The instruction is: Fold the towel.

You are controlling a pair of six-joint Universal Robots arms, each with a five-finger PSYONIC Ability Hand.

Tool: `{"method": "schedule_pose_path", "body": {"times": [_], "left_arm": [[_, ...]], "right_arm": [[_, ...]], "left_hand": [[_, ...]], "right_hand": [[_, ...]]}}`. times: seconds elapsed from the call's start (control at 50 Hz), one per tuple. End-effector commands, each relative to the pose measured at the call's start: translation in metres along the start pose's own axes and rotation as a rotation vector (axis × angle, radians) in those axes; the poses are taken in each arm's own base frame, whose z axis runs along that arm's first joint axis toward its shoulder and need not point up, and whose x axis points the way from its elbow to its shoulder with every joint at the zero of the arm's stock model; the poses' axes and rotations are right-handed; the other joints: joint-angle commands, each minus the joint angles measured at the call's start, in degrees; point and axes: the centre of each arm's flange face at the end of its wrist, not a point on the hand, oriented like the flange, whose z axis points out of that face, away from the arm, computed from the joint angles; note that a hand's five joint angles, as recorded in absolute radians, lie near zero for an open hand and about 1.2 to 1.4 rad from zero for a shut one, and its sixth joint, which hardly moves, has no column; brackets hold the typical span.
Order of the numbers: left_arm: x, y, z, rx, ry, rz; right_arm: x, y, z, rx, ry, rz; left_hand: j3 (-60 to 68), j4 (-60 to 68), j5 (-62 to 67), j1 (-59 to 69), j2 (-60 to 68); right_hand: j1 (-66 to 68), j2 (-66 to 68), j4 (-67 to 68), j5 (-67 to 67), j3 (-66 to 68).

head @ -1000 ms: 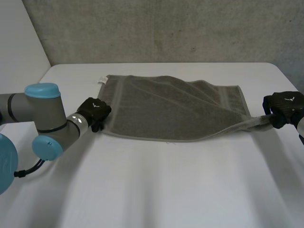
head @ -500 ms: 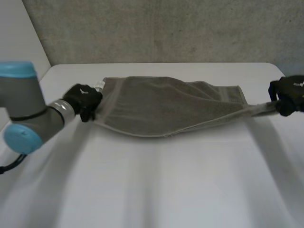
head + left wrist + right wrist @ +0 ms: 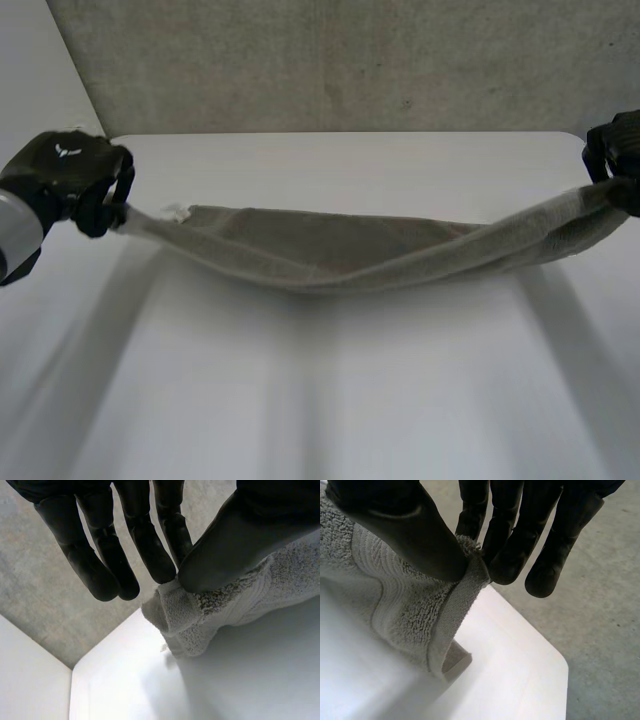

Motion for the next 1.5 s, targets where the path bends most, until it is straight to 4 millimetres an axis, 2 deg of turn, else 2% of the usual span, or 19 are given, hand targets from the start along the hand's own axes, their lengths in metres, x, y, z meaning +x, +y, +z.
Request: {"method": "schedule_pose_path", "body": {"times": [0.02, 0.14, 0.18, 0.24, 0.34, 0.4, 0.56, 0.72, 0.88, 1.0, 1.02, 1.04, 1.06, 1.08, 1.16, 1.2, 1.26, 1.36, 1.5], "left_arm": [[0.005, 0.02, -0.015, -0.052, 0.031, -0.024], [0.006, 0.027, -0.009, -0.066, 0.055, -0.036], [0.008, 0.037, 0.005, -0.09, 0.07, -0.041], [0.01, 0.041, 0.016, -0.091, 0.08, -0.04], [0.015, 0.057, 0.063, -0.124, 0.087, -0.036], [0.015, 0.061, 0.076, -0.135, 0.073, -0.03], [0.026, 0.078, 0.149, -0.112, 0.03, 0.0], [0.036, 0.086, 0.19, -0.056, 0.006, 0.022], [0.043, 0.089, 0.21, -0.058, -0.054, 0.035], [0.048, 0.091, 0.213, -0.065, -0.05, 0.036], [0.051, 0.091, 0.212, -0.076, -0.038, 0.036], [0.056, 0.089, 0.209, -0.085, -0.028, 0.036], [0.056, 0.089, 0.209, -0.085, -0.028, 0.036], [0.061, 0.087, 0.207, -0.093, -0.018, 0.04], [0.062, 0.081, 0.202, -0.11, -0.024, 0.041], [0.054, 0.07, 0.196, -0.117, -0.054, 0.038], [0.044, 0.053, 0.188, -0.108, -0.092, 0.028], [0.027, 0.028, 0.17, -0.087, -0.122, -0.01], [0.02, 0.01, 0.135, -0.076, -0.123, -0.072]], "right_arm": [[-0.008, 0.004, -0.017, -0.013, -0.031, -0.063], [-0.008, 0.022, -0.002, -0.041, -0.075, -0.028], [-0.011, 0.039, 0.02, -0.066, -0.123, 0.012], [-0.01, 0.047, 0.029, -0.082, -0.13, 0.027], [-0.005, 0.072, 0.067, -0.135, -0.141, 0.107], [-0.005, 0.078, 0.079, -0.143, -0.137, 0.126], [0.001, 0.108, 0.148, -0.158, -0.016, 0.193], [0.006, 0.118, 0.185, -0.097, 0.077, 0.188], [-0.006, 0.121, 0.21, -0.046, 0.083, 0.156], [-0.011, 0.123, 0.218, -0.043, 0.087, 0.145], [-0.016, 0.121, 0.219, -0.039, 0.078, 0.139], [-0.018, 0.118, 0.219, -0.034, 0.075, 0.136], [-0.018, 0.118, 0.219, -0.034, 0.075, 0.136], [-0.019, 0.116, 0.218, -0.032, 0.078, 0.134], [-0.018, 0.106, 0.214, -0.014, 0.084, 0.127], [-0.007, 0.084, 0.203, 0.026, 0.103, 0.117], [-0.003, 0.072, 0.194, 0.046, 0.111, 0.111], [0.007, 0.033, 0.151, 0.106, 0.14, 0.093], [-0.003, 0.027, 0.114, 0.071, 0.123, 0.079]], "left_hand": [[-8.6, -7.1, -15.6, -1.1, -6.5], [-8.6, -7.1, -15.6, -1.1, -6.5], [-8.6, -7.1, -15.6, -1.1, -6.5], [-8.6, -7.1, -15.6, -1.1, -6.5], [-8.6, -7.1, -15.6, -1.1, -6.5], [-8.6, -7.1, -15.6, -1.1, -6.5], [-8.6, -7.1, -15.6, -1.1, -6.5], [-8.6, -7.1, -15.6, -1.1, -6.5], [-8.6, -7.1, -15.6, -1.1, -6.5], [-9.9, -8.5, -16.9, -2.4, -7.8], [-40.8, -39.3, -47.7, -33.2, -38.6], [-66.4, -64.9, -73.3, -58.9, -64.2], [-66.6, -65.1, -73.6, -59.1, -64.5], [-78.6, -77.1, -85.6, -71.1, -76.5], [-78.6, -77.1, -85.5, -71.1, -76.4], [-78.6, -77.1, -85.5, -71.1, -76.4], [-78.6, -77.1, -85.5, -71.1, -76.4], [-77.6, -76.1, -84.5, -70.1, -75.4], [-77.1, -75.6, -84.0, -69.5, -74.9]], "right_hand": [[3.3, 7.5, 3.3, 3.3, 3.3], [3.3, 7.5, 3.3, 3.3, 3.3], [3.3, 7.5, 3.3, 3.3, 3.3], [3.3, 7.5, 3.3, 3.3, 3.3], [3.3, 7.5, 3.3, 3.3, 3.3], [3.3, 7.5, 3.3, 3.3, 3.3], [3.3, 7.5, 3.3, 3.3, 3.3], [3.3, 7.5, 3.3, 3.3, 3.3], [3.3, 7.5, 3.3, 3.3, 3.3], [-3.7, 0.5, -3.7, -3.7, -3.7], [-42.1, -37.9, -42.1, -42.2, -42.2], [-66.7, -62.5, -66.7, -66.7, -66.7], [-66.7, -62.5, -66.7, -66.7, -66.7], [-66.7, -62.5, -66.7, -66.7, -66.7], [-66.7, -62.5, -66.7, -66.7, -66.7], [-66.7, -62.5, -66.7, -66.7, -66.7], [-66.7, -62.5, -66.7, -66.7, -66.7], [-66.7, -62.5, -66.7, -66.7, -66.7], [-66.7, -62.5, -66.7, -66.7, -66.7]]}}
